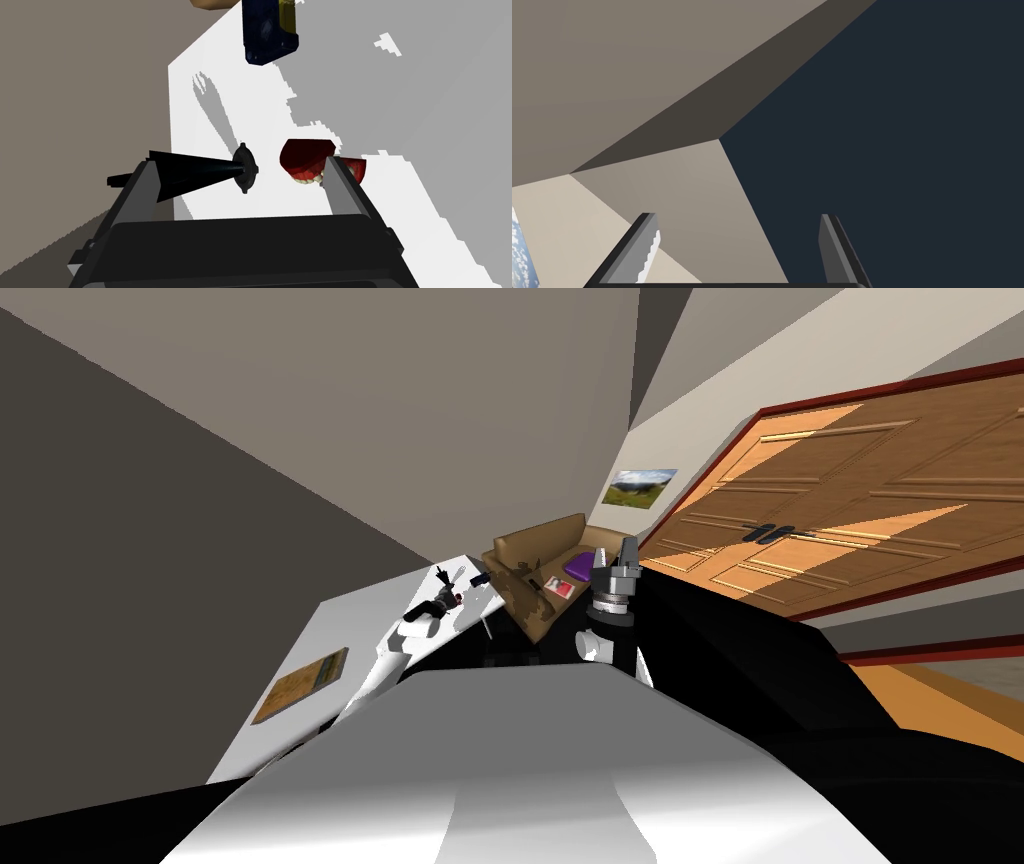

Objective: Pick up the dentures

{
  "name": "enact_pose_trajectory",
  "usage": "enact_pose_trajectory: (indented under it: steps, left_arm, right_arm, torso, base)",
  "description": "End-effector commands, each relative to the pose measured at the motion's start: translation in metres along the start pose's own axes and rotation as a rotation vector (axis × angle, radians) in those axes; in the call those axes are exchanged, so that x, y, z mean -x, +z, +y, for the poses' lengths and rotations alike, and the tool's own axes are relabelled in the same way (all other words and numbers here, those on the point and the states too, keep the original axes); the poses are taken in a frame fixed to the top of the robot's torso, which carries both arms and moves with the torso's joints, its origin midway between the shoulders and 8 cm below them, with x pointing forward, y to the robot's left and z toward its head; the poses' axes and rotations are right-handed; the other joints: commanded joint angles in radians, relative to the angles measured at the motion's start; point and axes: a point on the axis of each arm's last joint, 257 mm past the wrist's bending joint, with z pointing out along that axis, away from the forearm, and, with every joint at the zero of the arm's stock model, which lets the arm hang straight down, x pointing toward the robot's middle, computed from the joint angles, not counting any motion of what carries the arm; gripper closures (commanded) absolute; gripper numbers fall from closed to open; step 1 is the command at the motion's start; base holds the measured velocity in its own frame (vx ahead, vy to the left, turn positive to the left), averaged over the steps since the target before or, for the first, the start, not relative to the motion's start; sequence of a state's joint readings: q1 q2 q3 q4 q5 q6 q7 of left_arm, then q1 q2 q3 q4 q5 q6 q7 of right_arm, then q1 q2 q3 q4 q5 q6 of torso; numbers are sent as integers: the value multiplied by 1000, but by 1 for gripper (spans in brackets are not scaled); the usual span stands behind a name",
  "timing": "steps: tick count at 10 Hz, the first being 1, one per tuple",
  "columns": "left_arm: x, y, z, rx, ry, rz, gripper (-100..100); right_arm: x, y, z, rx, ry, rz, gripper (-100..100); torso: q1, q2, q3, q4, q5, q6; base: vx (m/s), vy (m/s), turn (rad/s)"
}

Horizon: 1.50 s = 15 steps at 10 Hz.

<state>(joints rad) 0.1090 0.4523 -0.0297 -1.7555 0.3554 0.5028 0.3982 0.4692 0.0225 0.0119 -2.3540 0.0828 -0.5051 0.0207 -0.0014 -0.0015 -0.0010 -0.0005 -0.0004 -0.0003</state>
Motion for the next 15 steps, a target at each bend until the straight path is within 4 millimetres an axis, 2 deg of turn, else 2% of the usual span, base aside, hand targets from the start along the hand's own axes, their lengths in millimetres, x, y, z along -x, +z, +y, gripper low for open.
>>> enact_pose_trajectory:
  steps: [1,2,7,8,11,12,15]
  left_arm:
    - [10,5,7,51,-19,-21,-100]
    - [11,5,8,57,-19,-23,-100]
    - [46,14,31,217,-80,-105,-100]
    - [47,13,33,225,-80,-108,-100]
    - [71,13,41,315,-120,-167,-100]
    - [72,12,43,323,-120,-170,-100]
    - [91,8,48,391,-151,-222,-100]
  right_arm:
    - [0,0,0,0,0,0,0]
    - [0,0,0,0,0,0,0]
    - [0,0,0,0,0,0,0]
    - [0,0,0,0,0,0,0]
    - [0,0,0,0,0,0,0]
    - [0,0,0,0,0,0,0]
    - [0,0,0,0,0,0,0]
  torso:
    - [0,0,0,0,0,0]
    - [0,0,0,0,0,0]
    - [-1,0,0,0,0,0]
    - [-1,-1,0,0,0,0]
    - [-1,0,0,0,0,0]
    - [-1,-1,0,0,0,0]
    - [0,0,0,0,0,0]
  base:
    - [29,-30,-5]
    - [23,-28,-2]
    - [33,-35,-6]
    - [26,-30,2]
    - [31,-33,-6]
    - [29,-23,-1]
    - [25,-27,-5]
